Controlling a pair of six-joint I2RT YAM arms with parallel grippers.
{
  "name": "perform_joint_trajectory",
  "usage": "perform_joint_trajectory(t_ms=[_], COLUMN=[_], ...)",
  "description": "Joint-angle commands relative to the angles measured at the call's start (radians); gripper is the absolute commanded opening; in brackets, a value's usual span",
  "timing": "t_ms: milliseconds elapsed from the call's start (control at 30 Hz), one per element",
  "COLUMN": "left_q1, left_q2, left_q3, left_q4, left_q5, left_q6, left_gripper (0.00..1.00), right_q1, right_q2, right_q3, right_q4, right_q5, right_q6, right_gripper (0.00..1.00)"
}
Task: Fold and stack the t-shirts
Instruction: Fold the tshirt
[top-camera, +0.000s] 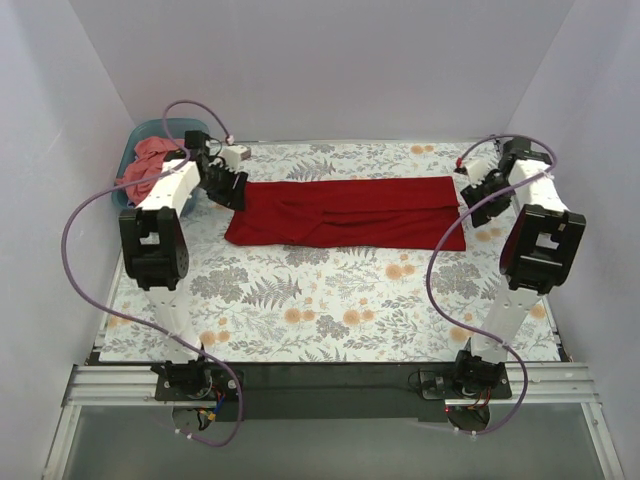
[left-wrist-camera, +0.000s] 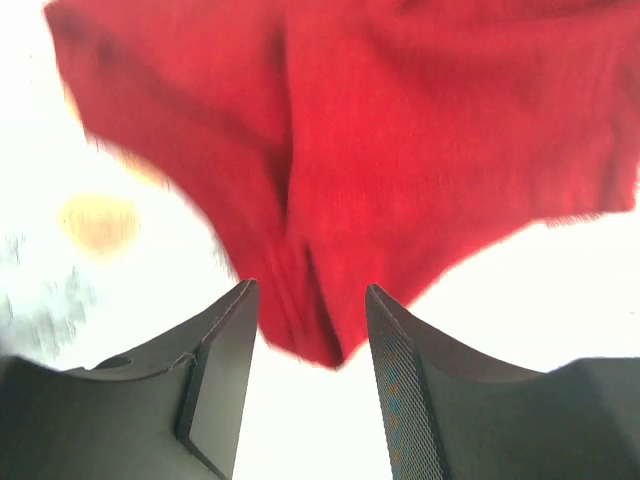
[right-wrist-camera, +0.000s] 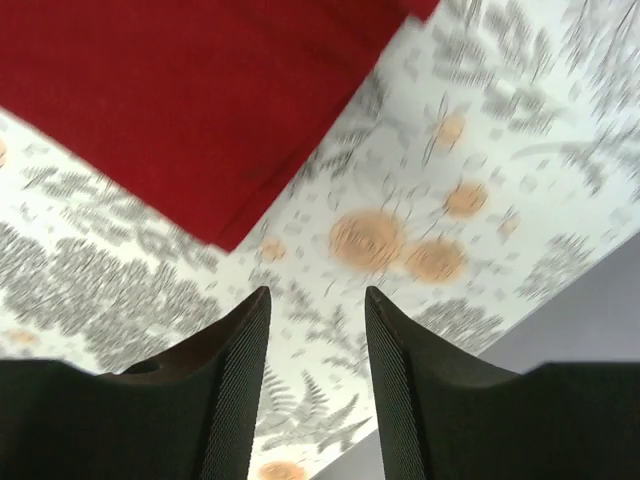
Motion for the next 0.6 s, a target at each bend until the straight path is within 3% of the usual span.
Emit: perform_joint_trajectory(t_ms=[0, 167, 567], left_q1=[0.025, 0.034, 0.036], left_q2=[-0.167, -0.196, -0.113], left_q3=[-0.133, -0.230, -0.193], left_q4=[-0.001, 0.054, 0.034], left_q5=[0.080, 0.057, 0.074], left_q6=[-0.091, -0.123, -0.139], left_gripper=[0.46, 0.45, 0.49], right_q1=[-0.051, -0.058, -0.061], right_q2=[-0.057, -0.046, 0.087], right_q3=[-0.057, -0.124, -0.071], right_q4=[-0.123, -0.116, -0.074], right_q5=[-0.149, -0.161, -0.154], right_q6=[0.114, 0.157, 0.252], right_gripper=[0.49, 0.47, 0.50])
